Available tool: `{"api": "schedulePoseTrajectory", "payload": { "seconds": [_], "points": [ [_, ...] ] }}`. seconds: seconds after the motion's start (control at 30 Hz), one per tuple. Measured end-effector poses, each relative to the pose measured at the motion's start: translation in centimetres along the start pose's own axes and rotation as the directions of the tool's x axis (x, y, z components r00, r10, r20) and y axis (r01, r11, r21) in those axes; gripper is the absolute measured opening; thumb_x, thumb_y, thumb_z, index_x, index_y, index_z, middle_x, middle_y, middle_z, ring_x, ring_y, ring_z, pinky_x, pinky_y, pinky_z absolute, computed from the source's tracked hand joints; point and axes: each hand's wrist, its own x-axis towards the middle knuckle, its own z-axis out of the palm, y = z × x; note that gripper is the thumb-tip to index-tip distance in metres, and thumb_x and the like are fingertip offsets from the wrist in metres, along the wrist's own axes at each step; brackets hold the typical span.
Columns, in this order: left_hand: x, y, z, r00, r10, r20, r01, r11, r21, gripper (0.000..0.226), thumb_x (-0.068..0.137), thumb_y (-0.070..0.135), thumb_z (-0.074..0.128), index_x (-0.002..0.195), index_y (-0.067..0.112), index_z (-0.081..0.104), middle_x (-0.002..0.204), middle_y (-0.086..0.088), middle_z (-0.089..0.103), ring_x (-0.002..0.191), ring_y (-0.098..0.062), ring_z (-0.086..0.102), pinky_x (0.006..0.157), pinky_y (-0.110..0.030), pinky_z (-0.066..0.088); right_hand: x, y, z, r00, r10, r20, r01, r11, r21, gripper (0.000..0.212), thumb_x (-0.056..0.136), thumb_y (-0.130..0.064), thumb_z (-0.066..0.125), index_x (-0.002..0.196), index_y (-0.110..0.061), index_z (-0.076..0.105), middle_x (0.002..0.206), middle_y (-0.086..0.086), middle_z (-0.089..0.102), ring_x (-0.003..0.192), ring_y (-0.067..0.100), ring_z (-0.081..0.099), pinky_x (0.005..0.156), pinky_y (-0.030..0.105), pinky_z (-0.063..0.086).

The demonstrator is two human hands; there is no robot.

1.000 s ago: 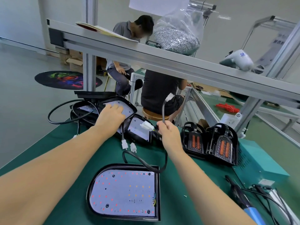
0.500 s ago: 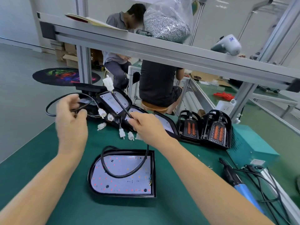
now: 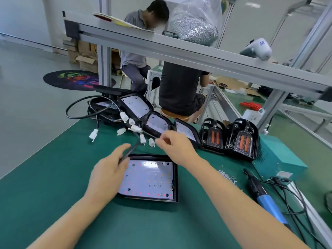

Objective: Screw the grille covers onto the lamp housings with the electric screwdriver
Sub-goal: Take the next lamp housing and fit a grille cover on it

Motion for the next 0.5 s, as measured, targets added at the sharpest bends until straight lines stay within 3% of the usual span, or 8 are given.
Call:
{"api": "schedulePoseTrajectory", "payload": {
  "seconds": [0.1, 0.17, 0.27, 0.33, 0.5],
  "points": [
    [0.0, -1.2, -1.1, 1.000, 0.015, 0.026, -0.012, 0.996, -0.090, 0.035, 0.091, 0.020, 0.060, 0.120, 0.039, 0.056, 0.076, 0.009, 0.060, 0.073, -0.020, 0.055, 0.073, -0.031, 0.045, -2.2, 1.3, 0.3, 0.960, 0.085, 0.266, -0.052, 0.991, -0.127, 0.032, 0.094, -0.048, 0.057, 0.101, -0.018, 0.062, 0.091, -0.001, 0.063, 0.081, 0.018, 0.056, 0.070, 0.034, 0.045],
    [-0.2, -1.5, -1.4, 0.998, 0.021, 0.065, -0.016, 0.997, -0.076, 0.034, 0.088, 0.030, 0.063, 0.116, 0.047, 0.055, 0.080, 0.014, 0.060, 0.074, -0.017, 0.057, 0.075, -0.031, 0.045, -3.0, 1.7, 0.5, 0.938, 0.099, 0.333, -0.084, 0.995, -0.058, 0.029, 0.097, -0.037, 0.055, 0.112, -0.013, 0.062, 0.102, 0.007, 0.065, 0.086, 0.022, 0.057, 0.074, 0.034, 0.044],
    [-0.1, -1.6, -1.9, 0.993, 0.035, 0.112, -0.034, 0.999, -0.013, 0.029, 0.088, 0.039, 0.060, 0.115, 0.049, 0.056, 0.090, 0.020, 0.064, 0.083, -0.012, 0.060, 0.080, -0.031, 0.046, -4.4, 1.9, 0.1, 0.957, 0.127, 0.262, -0.146, 0.988, 0.053, 0.030, 0.099, -0.027, 0.051, 0.094, 0.001, 0.059, 0.086, 0.018, 0.056, 0.071, 0.021, 0.042, 0.063, 0.033, 0.030],
    [-0.1, -1.5, -2.1, 0.984, 0.102, 0.148, -0.111, 0.992, 0.054, 0.027, 0.092, 0.032, 0.057, 0.117, 0.043, 0.060, 0.098, 0.028, 0.063, 0.090, -0.003, 0.059, 0.083, -0.026, 0.042, -5.8, 2.1, -0.2, 0.959, 0.159, 0.235, -0.180, 0.981, 0.074, 0.034, 0.098, -0.026, 0.052, 0.080, 0.003, 0.049, 0.072, 0.012, 0.042, 0.065, 0.019, 0.033, 0.060, 0.033, 0.027],
    [-0.8, -1.2, -1.1, 0.917, 0.214, 0.337, -0.263, 0.959, 0.105, 0.030, 0.094, 0.014, 0.056, 0.121, 0.026, 0.063, 0.092, 0.009, 0.063, 0.094, -0.014, 0.055, 0.090, -0.035, 0.041, -10.9, 3.6, -1.3, 0.957, 0.239, 0.162, -0.259, 0.959, 0.114, 0.038, 0.096, -0.026, 0.055, 0.068, -0.006, 0.039, 0.062, 0.002, 0.033, 0.061, 0.018, 0.028, 0.057, 0.033, 0.025]
  ]
}}
